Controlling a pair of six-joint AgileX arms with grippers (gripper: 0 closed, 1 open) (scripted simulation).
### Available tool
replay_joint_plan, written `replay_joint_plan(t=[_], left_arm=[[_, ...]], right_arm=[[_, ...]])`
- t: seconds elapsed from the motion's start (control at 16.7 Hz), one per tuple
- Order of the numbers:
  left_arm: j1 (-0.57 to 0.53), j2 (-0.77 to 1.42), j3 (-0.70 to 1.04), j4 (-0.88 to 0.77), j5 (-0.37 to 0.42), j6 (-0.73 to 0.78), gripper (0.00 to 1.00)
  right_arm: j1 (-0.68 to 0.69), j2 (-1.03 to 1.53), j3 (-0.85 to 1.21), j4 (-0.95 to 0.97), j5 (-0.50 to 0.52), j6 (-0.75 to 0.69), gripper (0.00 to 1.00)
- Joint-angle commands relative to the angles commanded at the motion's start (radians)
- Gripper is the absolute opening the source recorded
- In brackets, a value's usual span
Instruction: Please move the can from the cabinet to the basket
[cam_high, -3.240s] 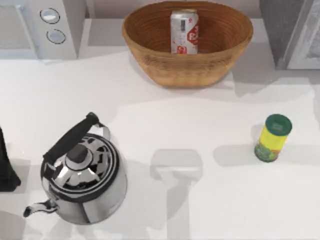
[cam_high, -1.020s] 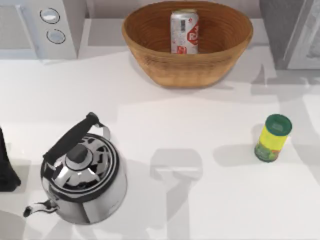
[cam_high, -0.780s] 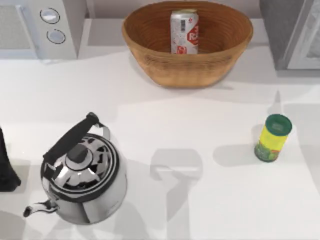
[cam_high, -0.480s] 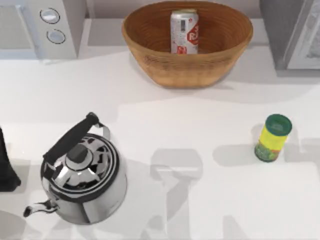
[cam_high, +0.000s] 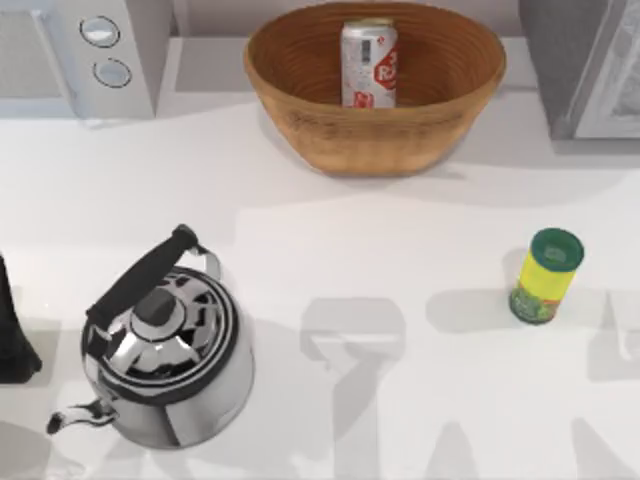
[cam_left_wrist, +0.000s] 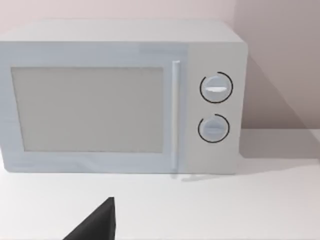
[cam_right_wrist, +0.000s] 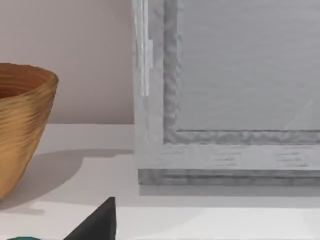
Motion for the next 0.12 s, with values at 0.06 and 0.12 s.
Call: replay_joint_plan(t=[0.06, 0.12], left_arm=[[0.000, 0.000, 0.000, 0.000, 0.000, 0.000, 1.00], [0.000, 0.000, 0.000, 0.000, 0.000, 0.000, 1.00]], right_arm=[[-0.001, -0.005, -0.006, 0.002, -0.002, 0.000, 1.00], [-0.001, -0.005, -0.006, 0.002, -0.002, 0.000, 1.00]])
